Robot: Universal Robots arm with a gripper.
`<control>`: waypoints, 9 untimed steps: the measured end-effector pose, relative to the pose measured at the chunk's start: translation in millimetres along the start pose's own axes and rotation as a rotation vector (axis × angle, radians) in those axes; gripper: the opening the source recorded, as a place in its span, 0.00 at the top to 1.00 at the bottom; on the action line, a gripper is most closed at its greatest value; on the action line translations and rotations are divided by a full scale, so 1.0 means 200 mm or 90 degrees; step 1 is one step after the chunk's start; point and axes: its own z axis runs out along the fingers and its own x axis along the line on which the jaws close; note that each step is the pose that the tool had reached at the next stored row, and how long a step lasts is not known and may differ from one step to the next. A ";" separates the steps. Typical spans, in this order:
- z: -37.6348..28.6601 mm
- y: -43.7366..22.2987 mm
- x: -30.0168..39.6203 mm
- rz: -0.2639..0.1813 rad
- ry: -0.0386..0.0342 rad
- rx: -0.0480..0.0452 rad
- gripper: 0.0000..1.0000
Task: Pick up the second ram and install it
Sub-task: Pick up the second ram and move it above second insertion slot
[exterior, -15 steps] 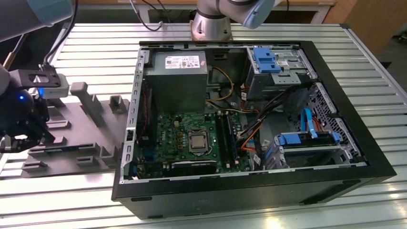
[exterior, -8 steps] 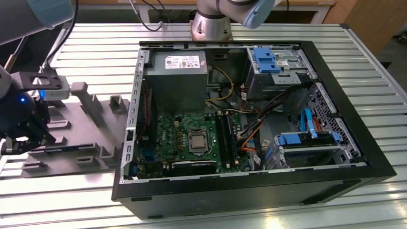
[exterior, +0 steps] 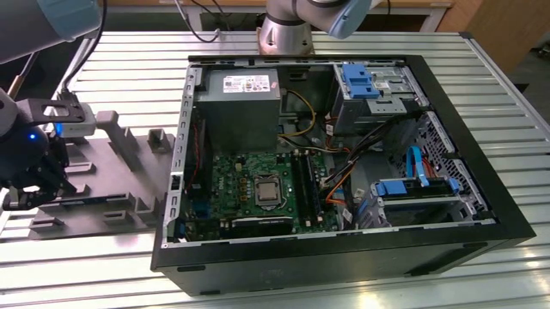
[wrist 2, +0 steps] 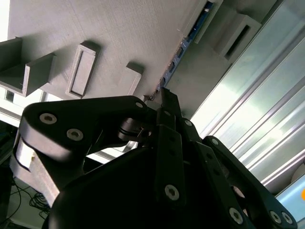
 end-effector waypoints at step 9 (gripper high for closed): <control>0.000 0.000 0.000 0.000 0.0000 0.0000 0.71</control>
